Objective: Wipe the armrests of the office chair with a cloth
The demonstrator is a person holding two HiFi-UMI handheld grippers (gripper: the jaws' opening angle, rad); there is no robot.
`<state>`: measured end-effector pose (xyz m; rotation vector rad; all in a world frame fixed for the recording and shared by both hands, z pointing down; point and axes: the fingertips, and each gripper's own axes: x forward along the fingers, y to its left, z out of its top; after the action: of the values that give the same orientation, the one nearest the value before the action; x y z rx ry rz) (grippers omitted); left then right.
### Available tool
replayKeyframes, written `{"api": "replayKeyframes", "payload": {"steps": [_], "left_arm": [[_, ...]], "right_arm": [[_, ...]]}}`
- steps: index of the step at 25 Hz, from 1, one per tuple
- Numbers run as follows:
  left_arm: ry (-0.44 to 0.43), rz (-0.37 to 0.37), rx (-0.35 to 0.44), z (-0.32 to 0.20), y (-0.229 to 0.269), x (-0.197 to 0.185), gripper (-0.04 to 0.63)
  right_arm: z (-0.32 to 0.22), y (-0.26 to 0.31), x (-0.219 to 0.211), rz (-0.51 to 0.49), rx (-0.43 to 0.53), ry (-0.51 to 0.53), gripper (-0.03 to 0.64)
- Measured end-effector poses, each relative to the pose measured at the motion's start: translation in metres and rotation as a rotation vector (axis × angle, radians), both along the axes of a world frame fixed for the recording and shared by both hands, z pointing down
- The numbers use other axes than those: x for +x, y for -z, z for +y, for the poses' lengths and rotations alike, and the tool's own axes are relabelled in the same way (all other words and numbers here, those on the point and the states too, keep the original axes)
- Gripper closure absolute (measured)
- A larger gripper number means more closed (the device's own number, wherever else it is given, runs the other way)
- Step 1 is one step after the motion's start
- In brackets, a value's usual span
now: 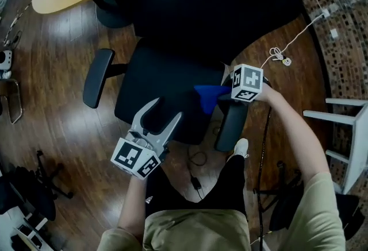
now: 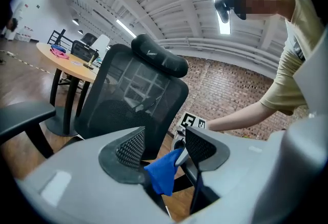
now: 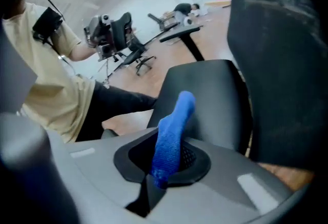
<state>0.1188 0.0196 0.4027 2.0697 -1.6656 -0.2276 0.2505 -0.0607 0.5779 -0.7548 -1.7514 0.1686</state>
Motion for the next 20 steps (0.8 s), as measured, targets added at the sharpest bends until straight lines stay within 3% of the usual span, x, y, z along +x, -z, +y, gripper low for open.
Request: {"api": "replayKeyframes", "payload": {"steps": [5, 10, 12, 14, 16, 17, 20], "left_arm": [[-0.042, -0.011, -0.015, -0.008, -0.037, -0.027, 0.367], [-0.089, -0.015, -0.06, -0.022, -0.083, -0.037, 0.367], [-0.088, 0.013, -0.07, -0.023, -0.1, -0.038, 0.367], [-0.083, 0.035, -0.081, -0.025, -0.113, -0.04, 0.367], [-0.077, 0.047, -0.092, -0.027, -0.122, -0.043, 0.367], [-0.078, 0.055, -0.099, -0.028, -0.126, -0.044, 0.367], [-0.076, 0.079, -0.12, -0.03, -0.135, -0.048, 0.371]], "right_arm": [[0.034, -0.017, -0.007, 0.284, -0.242, 0.407, 0.598], [0.055, -0.033, 0.045, 0.689, -0.522, 0.83, 0.598], [0.057, -0.033, 0.067, 0.816, -0.629, 0.925, 0.607], [0.058, -0.034, 0.079, 0.889, -0.713, 0.946, 0.606], [0.054, -0.051, 0.081, 0.89, -0.703, 0.934, 0.6], [0.049, -0.07, 0.08, 0.849, -0.638, 0.933, 0.6], [0.022, -0.15, 0.074, 0.673, -0.309, 0.934, 0.6]]}}
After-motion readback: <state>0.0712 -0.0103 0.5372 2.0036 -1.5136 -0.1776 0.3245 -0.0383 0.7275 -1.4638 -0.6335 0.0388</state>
